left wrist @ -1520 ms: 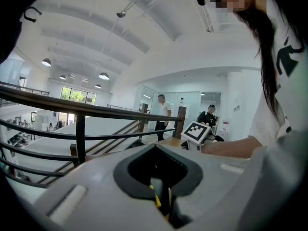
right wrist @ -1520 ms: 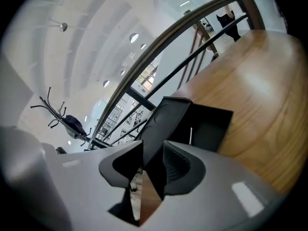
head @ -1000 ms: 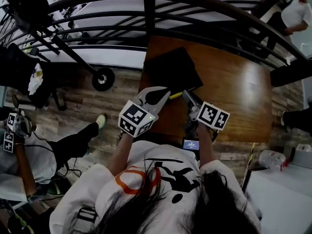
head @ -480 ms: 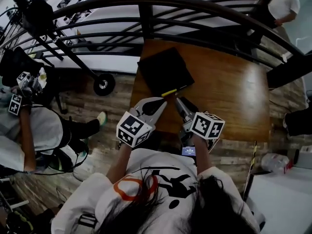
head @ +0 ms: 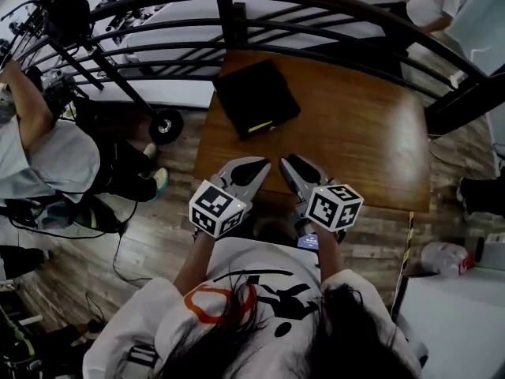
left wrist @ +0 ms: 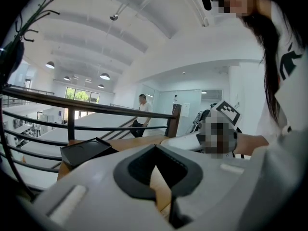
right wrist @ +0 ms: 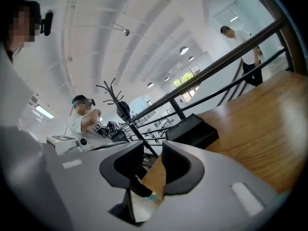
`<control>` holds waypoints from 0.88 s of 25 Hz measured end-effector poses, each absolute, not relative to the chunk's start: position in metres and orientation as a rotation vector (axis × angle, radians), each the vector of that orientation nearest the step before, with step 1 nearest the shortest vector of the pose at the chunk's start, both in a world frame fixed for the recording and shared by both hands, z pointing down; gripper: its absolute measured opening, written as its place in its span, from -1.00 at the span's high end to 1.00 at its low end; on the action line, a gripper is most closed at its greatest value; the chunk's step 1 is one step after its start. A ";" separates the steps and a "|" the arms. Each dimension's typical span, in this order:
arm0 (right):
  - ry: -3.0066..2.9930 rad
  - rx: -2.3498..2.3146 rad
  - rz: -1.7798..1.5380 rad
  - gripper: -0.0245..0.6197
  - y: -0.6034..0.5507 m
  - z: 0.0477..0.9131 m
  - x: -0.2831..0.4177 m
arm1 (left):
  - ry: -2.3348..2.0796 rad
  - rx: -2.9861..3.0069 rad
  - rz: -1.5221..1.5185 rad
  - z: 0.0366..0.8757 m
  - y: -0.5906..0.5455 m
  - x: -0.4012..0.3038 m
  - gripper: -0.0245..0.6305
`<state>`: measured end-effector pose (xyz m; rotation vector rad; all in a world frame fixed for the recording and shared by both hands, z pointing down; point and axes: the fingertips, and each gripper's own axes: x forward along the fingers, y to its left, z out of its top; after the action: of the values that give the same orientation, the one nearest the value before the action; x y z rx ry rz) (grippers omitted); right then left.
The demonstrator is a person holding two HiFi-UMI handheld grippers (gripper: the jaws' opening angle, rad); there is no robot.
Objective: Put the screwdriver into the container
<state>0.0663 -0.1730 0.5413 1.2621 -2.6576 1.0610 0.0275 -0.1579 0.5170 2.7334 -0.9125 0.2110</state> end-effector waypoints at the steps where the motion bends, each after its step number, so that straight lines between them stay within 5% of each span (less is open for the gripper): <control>1: -2.666 1.250 1.058 0.54 -0.164 0.537 0.073 | -0.917 2.727 0.218 0.514 -0.150 0.035 0.92; 22: -2.688 1.250 1.040 0.57 -0.097 0.537 0.073 | -0.942 2.725 0.251 0.512 -0.085 0.035 0.92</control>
<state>0.0733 -0.0974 0.5368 1.2502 -2.6880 1.0396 0.0355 -0.0846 0.5118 2.7249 -0.9415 0.2507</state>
